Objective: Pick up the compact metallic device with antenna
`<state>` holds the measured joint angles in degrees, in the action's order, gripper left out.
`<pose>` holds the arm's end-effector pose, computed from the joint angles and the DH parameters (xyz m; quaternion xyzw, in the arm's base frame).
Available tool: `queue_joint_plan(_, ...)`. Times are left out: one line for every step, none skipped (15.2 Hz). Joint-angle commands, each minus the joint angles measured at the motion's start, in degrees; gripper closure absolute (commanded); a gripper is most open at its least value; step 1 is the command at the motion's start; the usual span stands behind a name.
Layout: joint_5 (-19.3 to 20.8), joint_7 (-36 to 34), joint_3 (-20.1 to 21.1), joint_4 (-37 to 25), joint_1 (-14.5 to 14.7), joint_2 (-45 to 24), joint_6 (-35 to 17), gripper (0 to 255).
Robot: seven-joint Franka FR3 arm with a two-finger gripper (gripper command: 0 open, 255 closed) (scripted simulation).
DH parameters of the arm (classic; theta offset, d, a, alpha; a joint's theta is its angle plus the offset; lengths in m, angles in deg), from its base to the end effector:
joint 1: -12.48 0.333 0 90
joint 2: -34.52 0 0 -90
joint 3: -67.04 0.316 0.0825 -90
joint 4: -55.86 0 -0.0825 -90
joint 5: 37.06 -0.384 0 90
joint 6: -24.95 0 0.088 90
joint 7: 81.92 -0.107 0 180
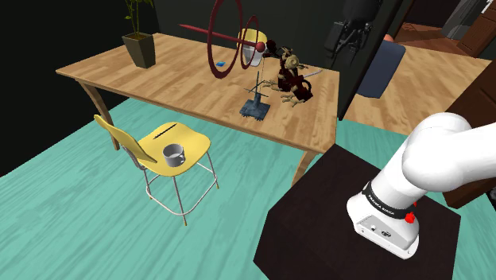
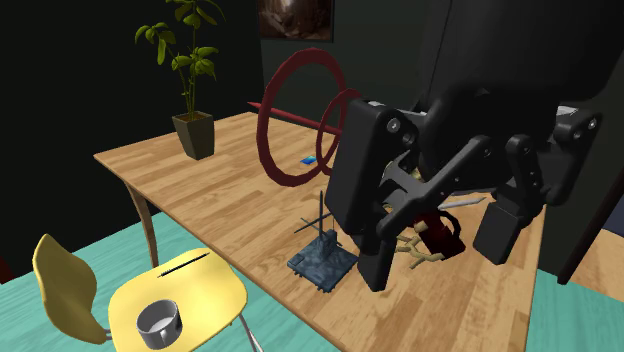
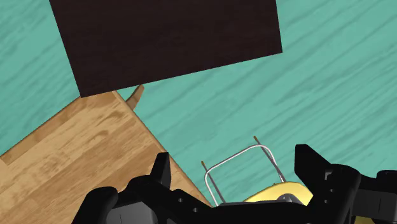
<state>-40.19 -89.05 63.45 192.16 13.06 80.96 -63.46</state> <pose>0.2968 -0.0153 0.5847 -0.9956 0.0779 0.0154 0.0493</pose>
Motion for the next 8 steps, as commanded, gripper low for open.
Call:
queue_joint_plan(0.0,0.0,0.0,0.0,0.0,0.0,0.0,0)
queue_joint_plan(0.52,1.29,-0.66,0.68,0.03,-1.05,-1.94,0)
queue_joint_plan(1.02,2.56,-1.34,1.28,0.08,-2.19,-3.89,0)
queue_joint_plan(1.48,3.81,-2.02,1.79,0.13,-3.43,-5.85,0)
queue_joint_plan(1.91,5.07,-2.68,2.21,0.19,-4.74,-7.81,0)
queue_joint_plan(2.29,6.32,-3.35,2.54,0.26,-6.15,-9.77,0)
queue_joint_plan(2.63,7.56,-4.02,2.78,0.33,-7.63,-11.72,0)
queue_joint_plan(2.92,8.8,-4.69,2.92,0.43,-9.2,-13.66,0)
